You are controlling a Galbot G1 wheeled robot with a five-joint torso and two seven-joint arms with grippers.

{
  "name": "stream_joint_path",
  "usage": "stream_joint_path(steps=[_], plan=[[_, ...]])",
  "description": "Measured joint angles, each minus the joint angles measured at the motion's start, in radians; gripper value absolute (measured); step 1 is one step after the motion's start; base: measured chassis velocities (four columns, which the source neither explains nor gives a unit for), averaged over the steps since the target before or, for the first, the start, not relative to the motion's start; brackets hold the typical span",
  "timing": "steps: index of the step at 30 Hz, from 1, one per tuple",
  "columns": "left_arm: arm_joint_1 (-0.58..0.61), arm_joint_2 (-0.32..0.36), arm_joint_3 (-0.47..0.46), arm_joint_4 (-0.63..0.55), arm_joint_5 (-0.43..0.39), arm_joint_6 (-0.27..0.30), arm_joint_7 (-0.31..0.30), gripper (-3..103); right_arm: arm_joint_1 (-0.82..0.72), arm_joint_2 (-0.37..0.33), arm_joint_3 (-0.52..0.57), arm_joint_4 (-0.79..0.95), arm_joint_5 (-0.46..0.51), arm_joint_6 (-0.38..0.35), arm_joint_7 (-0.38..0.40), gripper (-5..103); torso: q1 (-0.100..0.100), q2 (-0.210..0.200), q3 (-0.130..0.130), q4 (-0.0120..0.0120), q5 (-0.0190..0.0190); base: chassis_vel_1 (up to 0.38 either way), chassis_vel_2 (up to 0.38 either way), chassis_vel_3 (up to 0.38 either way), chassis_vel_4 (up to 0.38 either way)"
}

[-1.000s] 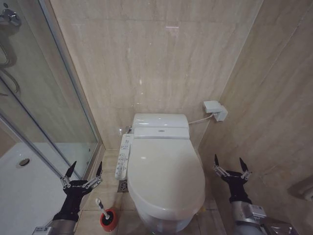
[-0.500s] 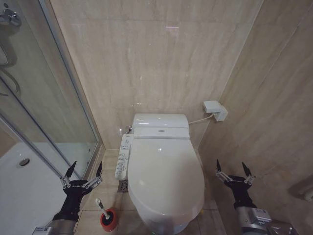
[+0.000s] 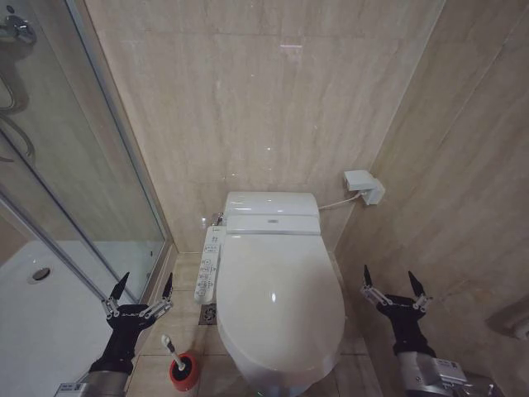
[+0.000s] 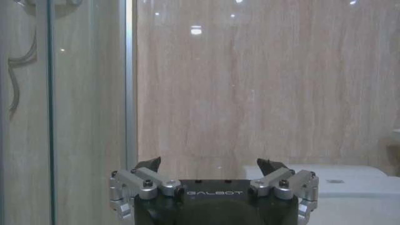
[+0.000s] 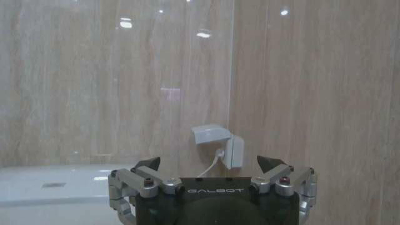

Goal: Open the toilet lid, clean the toilet bowl with a toilet brush, close the toilet lid, and flush.

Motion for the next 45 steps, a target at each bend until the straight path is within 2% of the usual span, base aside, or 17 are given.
stream_joint_path(steps=[45], plan=[[0.000,0.000,0.000,0.000,0.000,0.000,0.000,100,0.059,-0.001,0.011,-0.015,0.033,-0.008,-0.007,100,0.000,0.000,0.000,0.0000,0.0001,0.000,0.000,0.000,0.000]])
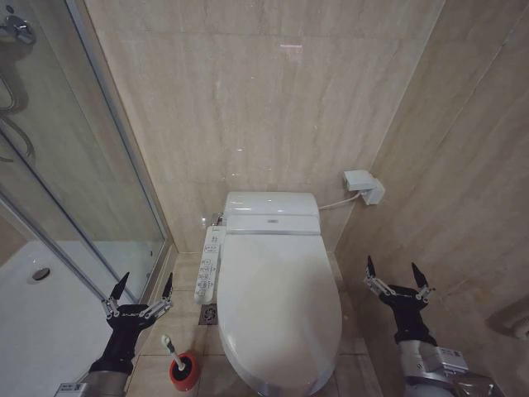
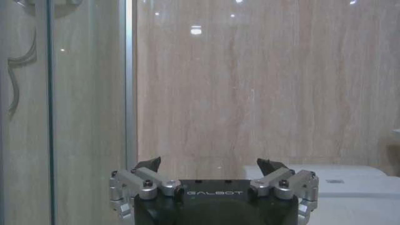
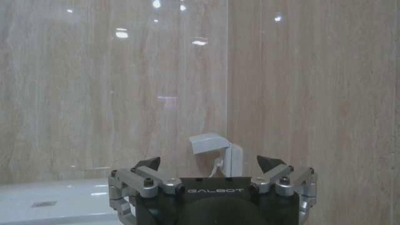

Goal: Open the toilet lid, clean the toilet bowl with a toilet brush, close the toilet lid, and flush.

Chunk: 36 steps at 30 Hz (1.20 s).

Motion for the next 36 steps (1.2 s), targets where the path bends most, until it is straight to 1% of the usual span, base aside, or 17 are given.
stream_joint_path(steps=[36], plan=[[0.000,0.000,0.000,0.000,0.000,0.000,0.000,100,0.000,0.000,0.000,0.000,0.000,0.000,0.000,100,0.000,0.000,0.000,0.0000,0.0000,0.000,0.000,0.000,0.000]])
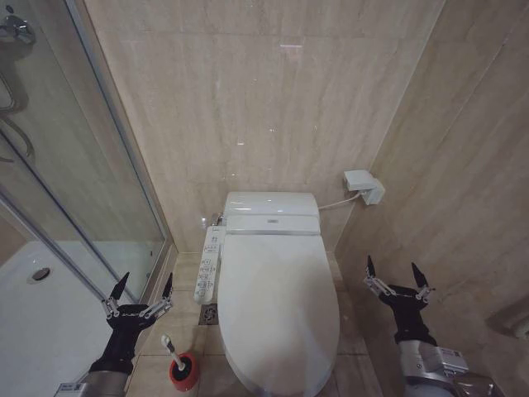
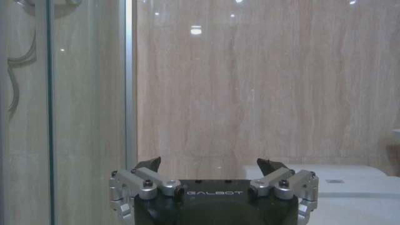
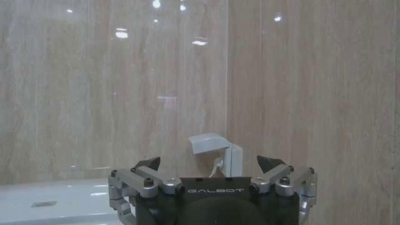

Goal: Open the toilet lid, clean the toilet bowl with a toilet brush, close the toilet lid, and flush.

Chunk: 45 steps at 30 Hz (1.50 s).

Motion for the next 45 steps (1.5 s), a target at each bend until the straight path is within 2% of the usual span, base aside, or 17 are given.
stream_joint_path(steps=[34,36,39,41,42,45], plan=[[-0.008,0.000,0.002,0.006,-0.001,0.004,0.000,100,0.000,0.000,0.000,0.000,-0.001,0.000,0.000,100,0.000,0.000,0.000,0.0000,0.0001,0.000,0.000,0.000,0.000],[-0.039,-0.003,0.010,0.031,-0.005,0.025,-0.003,100,0.000,0.000,0.000,0.000,-0.001,0.000,0.000,100,0.000,0.000,0.000,0.0004,0.0004,0.000,0.000,0.000,0.000],[-0.165,-0.014,0.043,0.135,-0.026,0.113,-0.015,100,0.000,0.000,0.000,0.000,-0.001,0.000,0.000,100,0.000,0.000,0.000,-0.0001,0.0001,0.000,0.000,0.000,0.000],[-0.195,-0.017,0.052,0.160,-0.031,0.134,-0.017,100,0.000,0.000,0.000,0.000,-0.001,0.000,0.000,100,0.000,0.000,0.000,-0.0002,0.0000,0.000,0.000,0.000,0.000],[-0.247,-0.021,0.066,0.204,-0.041,0.170,-0.023,100,0.000,0.000,0.000,0.000,-0.001,0.000,0.000,100,0.000,0.000,0.000,-0.0001,-0.0001,0.000,0.000,0.000,0.000],[-0.293,-0.026,0.077,0.245,-0.065,0.159,-0.020,100,0.000,0.000,0.000,0.000,-0.001,0.000,0.000,100,0.000,0.000,0.000,-0.0008,-0.0006,0.000,0.000,0.000,0.000]])
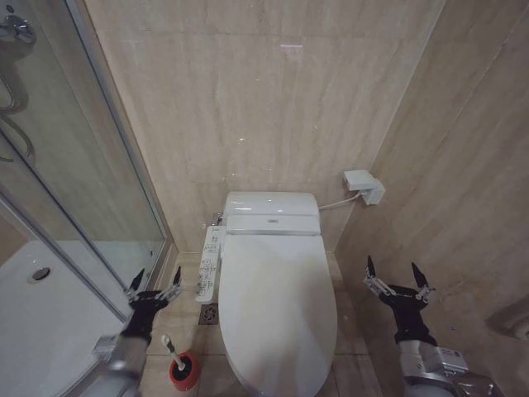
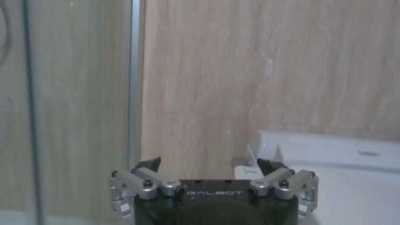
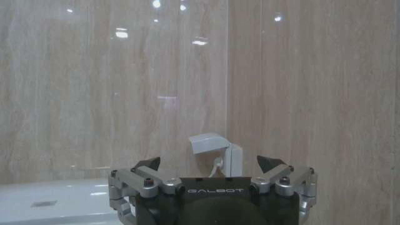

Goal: Open the toilet lid, clean the toilet bowl with a toilet brush, close the toilet lid, and flush.

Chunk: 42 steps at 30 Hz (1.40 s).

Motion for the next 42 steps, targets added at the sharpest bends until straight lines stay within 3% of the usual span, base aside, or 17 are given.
stream_joint_path(steps=[5,10,42], plan=[[-0.007,0.005,-0.015,-0.045,-0.016,-0.025,-0.005,100,0.000,0.000,0.000,0.000,0.000,0.000,0.000,100,0.000,0.000,0.000,0.0008,0.0005,0.000,0.000,0.000,0.000],[0.042,0.004,-0.023,-0.120,0.025,-0.057,-0.001,100,0.000,0.000,0.000,0.000,0.000,0.000,0.000,100,0.000,0.000,0.000,0.0010,0.0008,0.000,0.000,0.000,0.000],[0.037,-0.016,-0.005,-0.036,0.044,-0.120,0.026,100,0.000,0.000,0.000,0.000,0.000,0.000,0.000,100,0.001,0.000,0.000,0.0011,0.0004,-0.040,0.037,0.039,-0.040]])
